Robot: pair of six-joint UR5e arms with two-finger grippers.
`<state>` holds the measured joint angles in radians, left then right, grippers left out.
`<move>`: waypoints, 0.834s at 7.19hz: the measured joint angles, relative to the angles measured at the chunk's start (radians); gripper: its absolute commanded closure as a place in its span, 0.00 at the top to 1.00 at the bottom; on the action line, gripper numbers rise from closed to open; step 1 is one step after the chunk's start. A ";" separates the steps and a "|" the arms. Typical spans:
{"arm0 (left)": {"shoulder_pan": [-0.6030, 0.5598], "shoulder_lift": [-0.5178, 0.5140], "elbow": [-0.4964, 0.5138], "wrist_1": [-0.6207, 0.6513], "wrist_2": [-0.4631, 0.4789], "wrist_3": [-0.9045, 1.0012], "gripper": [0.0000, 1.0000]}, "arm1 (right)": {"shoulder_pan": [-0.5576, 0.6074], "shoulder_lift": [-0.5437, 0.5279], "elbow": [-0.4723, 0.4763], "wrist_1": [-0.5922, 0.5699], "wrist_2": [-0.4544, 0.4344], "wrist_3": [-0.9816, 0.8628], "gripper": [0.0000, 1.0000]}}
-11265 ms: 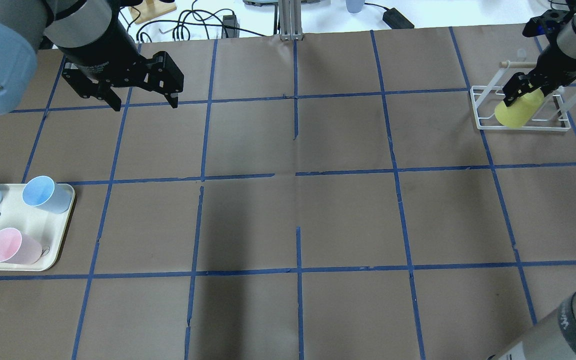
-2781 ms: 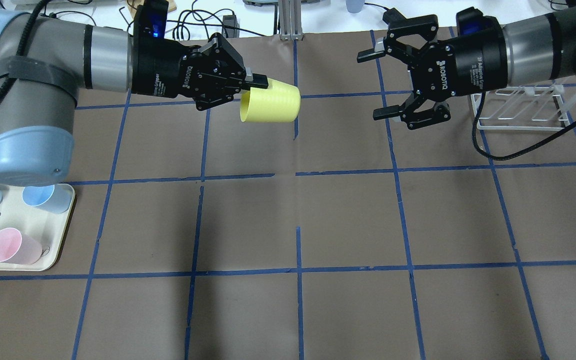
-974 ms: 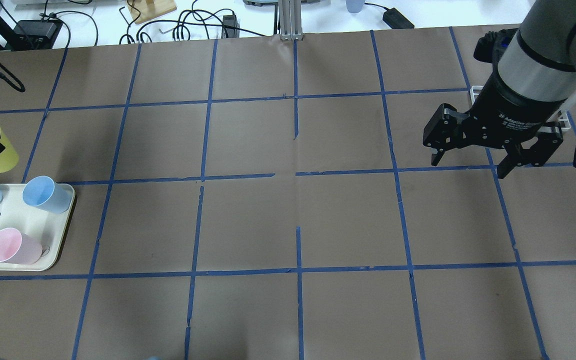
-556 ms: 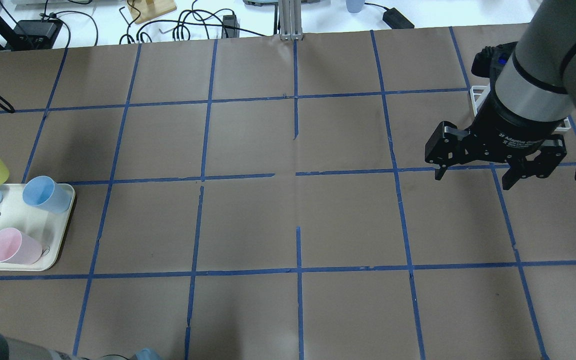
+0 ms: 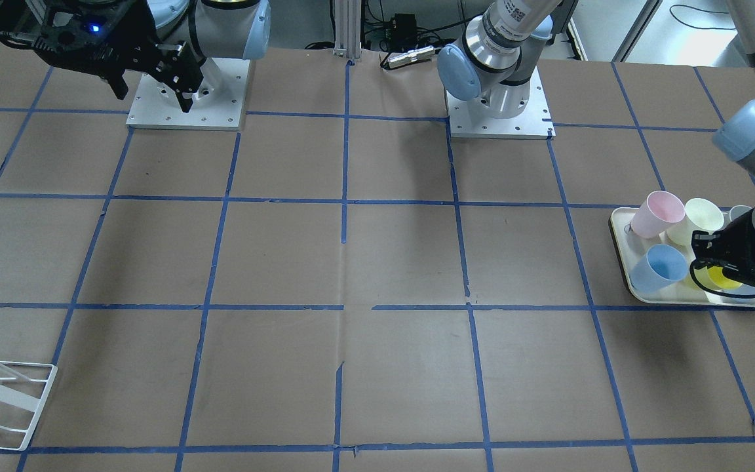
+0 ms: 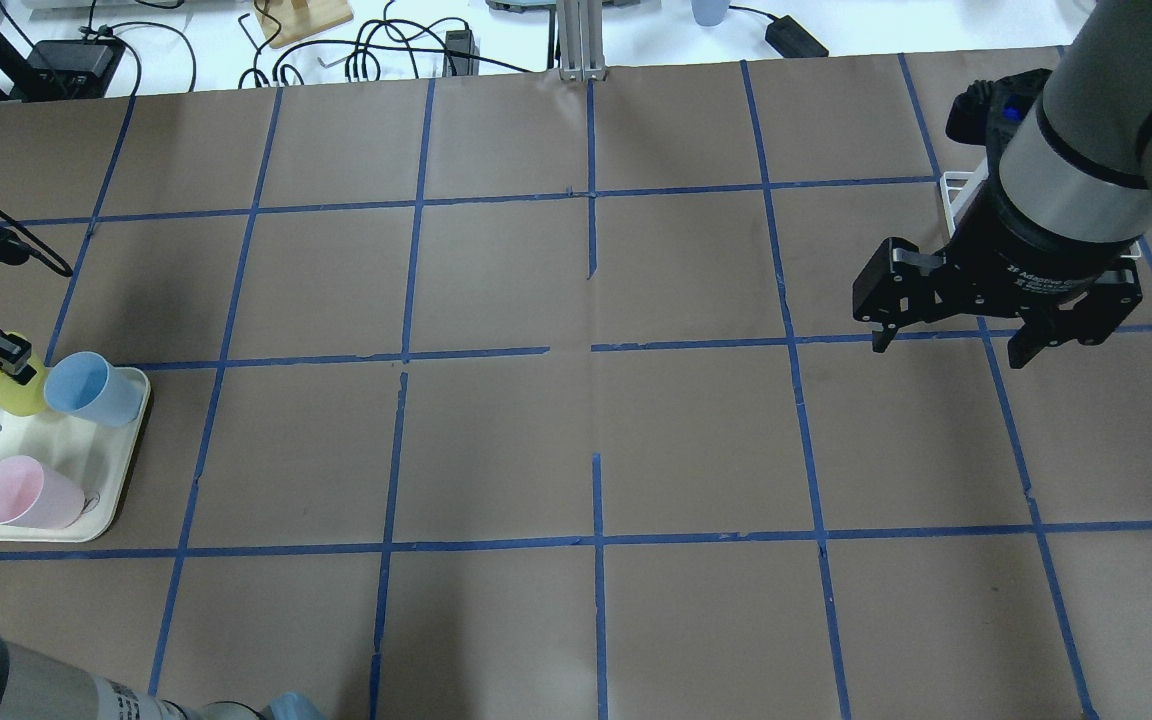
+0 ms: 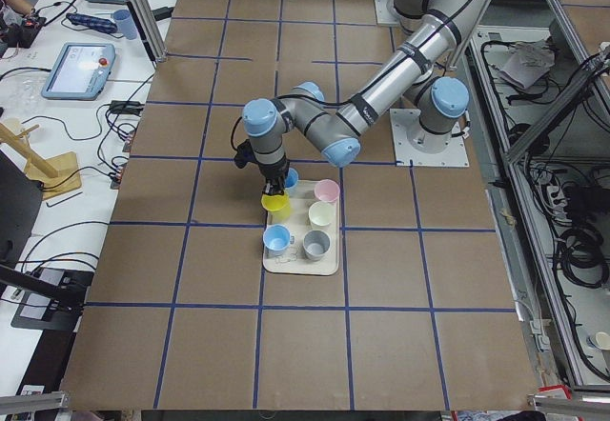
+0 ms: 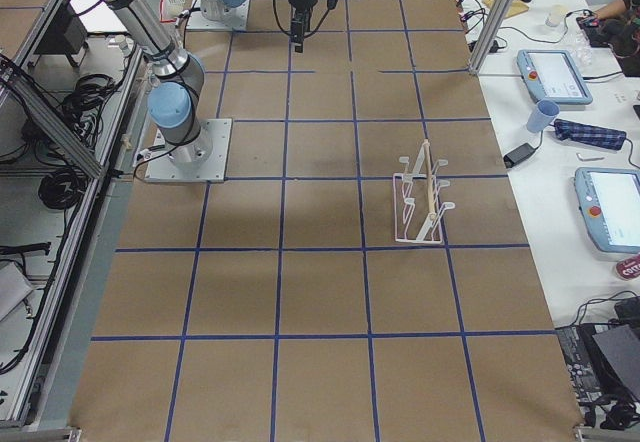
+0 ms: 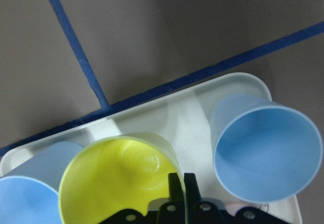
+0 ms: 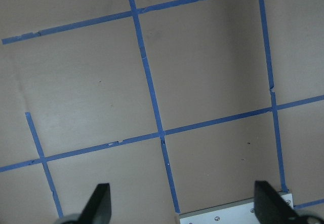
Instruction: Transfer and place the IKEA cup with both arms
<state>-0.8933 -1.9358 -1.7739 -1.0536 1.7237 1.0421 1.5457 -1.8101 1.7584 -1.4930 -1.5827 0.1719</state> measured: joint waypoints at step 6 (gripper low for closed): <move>-0.040 0.079 0.132 -0.223 0.004 -0.026 1.00 | 0.001 0.052 -0.049 -0.025 0.035 -0.002 1.00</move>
<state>-0.9337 -1.8566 -1.6422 -1.2763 1.7278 1.0159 1.5463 -1.7585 1.7098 -1.5182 -1.5478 0.1703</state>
